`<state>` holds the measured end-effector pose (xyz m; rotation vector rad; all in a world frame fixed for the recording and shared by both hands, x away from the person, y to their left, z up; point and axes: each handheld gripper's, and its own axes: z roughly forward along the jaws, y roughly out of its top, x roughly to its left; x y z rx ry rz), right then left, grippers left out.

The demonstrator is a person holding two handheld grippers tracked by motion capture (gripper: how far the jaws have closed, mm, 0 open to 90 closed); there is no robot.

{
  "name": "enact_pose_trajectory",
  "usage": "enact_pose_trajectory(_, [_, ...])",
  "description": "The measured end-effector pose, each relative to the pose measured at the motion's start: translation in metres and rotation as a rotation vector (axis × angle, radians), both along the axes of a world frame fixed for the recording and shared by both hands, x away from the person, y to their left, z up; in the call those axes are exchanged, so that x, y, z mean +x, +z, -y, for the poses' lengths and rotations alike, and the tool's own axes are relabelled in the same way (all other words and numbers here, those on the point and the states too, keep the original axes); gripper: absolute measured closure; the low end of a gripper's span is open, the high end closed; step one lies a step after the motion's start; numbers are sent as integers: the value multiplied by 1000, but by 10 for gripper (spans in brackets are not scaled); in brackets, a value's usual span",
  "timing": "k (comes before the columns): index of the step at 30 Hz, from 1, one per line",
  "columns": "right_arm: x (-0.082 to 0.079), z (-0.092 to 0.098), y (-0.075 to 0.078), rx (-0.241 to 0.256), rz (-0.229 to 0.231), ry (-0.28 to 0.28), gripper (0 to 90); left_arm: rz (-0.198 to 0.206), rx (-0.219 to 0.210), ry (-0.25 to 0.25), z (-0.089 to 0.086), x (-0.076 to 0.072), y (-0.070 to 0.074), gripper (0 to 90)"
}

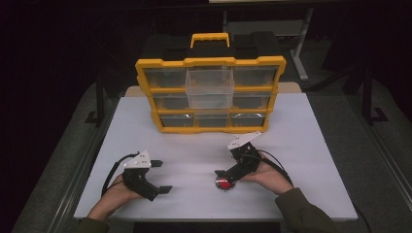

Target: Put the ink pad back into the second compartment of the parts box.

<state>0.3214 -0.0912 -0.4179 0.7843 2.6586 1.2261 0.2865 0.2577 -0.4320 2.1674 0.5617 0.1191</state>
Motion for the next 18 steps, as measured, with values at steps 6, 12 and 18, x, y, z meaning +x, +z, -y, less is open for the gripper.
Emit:
enact_pose_trajectory(6, [-2,-2,-3,-33,-13,29,0,0,1,-2,0,0,0,0])
enact_pose_trajectory(12, [-4,-5,-6,-69,-31,63,0,1,2,-4,0,0,0,0])
enact_pose_trajectory(18, [-5,-8,-11,-104,-38,103,0,0,4,-6,1,0,0,0])
